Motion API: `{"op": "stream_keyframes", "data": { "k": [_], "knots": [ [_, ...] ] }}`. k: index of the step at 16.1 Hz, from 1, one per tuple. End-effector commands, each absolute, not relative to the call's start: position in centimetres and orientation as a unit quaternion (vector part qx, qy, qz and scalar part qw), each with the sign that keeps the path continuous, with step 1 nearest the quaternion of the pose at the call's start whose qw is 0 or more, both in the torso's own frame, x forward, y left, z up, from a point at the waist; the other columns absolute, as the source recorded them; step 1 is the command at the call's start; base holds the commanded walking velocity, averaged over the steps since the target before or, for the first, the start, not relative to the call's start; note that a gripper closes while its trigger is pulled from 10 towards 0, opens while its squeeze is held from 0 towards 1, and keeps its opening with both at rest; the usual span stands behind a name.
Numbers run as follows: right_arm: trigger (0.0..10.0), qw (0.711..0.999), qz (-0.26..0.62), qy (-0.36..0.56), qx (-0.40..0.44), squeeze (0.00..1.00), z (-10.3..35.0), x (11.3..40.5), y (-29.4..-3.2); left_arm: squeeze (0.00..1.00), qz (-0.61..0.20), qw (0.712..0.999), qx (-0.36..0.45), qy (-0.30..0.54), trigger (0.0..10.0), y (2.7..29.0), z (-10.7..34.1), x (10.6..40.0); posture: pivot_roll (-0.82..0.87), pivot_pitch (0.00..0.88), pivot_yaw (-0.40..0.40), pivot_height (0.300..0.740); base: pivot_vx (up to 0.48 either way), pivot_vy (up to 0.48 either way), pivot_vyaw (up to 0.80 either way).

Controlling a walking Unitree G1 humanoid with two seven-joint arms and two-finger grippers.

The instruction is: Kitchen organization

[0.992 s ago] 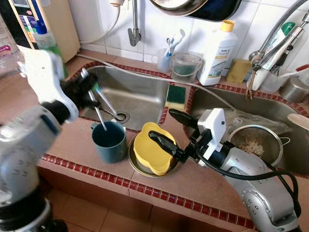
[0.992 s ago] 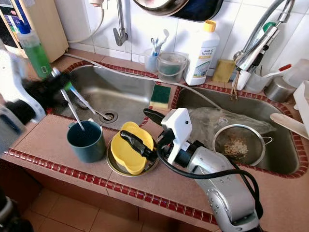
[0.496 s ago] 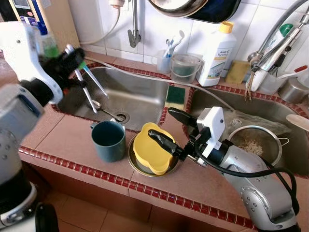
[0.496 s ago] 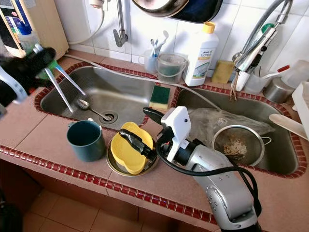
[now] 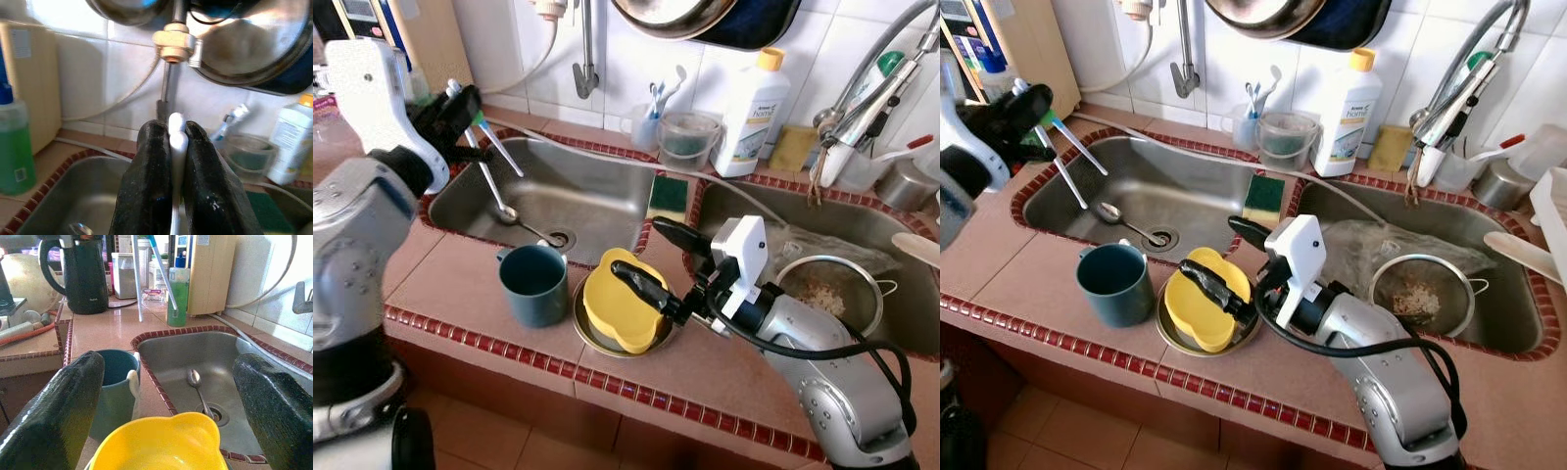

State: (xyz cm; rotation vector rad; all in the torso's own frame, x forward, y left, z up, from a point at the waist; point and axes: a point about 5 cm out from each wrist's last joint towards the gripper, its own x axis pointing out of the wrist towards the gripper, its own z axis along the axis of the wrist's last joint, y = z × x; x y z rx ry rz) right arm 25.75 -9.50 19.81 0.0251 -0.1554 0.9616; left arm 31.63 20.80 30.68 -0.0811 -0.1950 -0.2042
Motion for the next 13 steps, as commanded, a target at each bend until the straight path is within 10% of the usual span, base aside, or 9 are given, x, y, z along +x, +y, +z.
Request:
{"op": "stream_keyframes", "data": {
  "k": [1, 13],
  "knots": [
    [10.0, 0.885, 0.459, -0.077, 0.01, 0.0, 20.0, 25.7, -9.6, 0.0, -0.104, 0.987, -0.012, -0.122, 10.0, 20.2, 31.2, 32.4, -0.04, 0.062, -0.033, 0.74, 0.0, 0.0, 0.0],
    [10.0, 0.929, 0.362, -0.07, 0.028, 0.0, 20.9, 22.8, -12.9, 0.0, -0.213, 0.967, 0.075, -0.12, 10.0, 17.0, 29.1, 37.2, -0.17, 0.197, 0.034, 0.74, 0.0, 0.0, 0.0]
  ]
}}
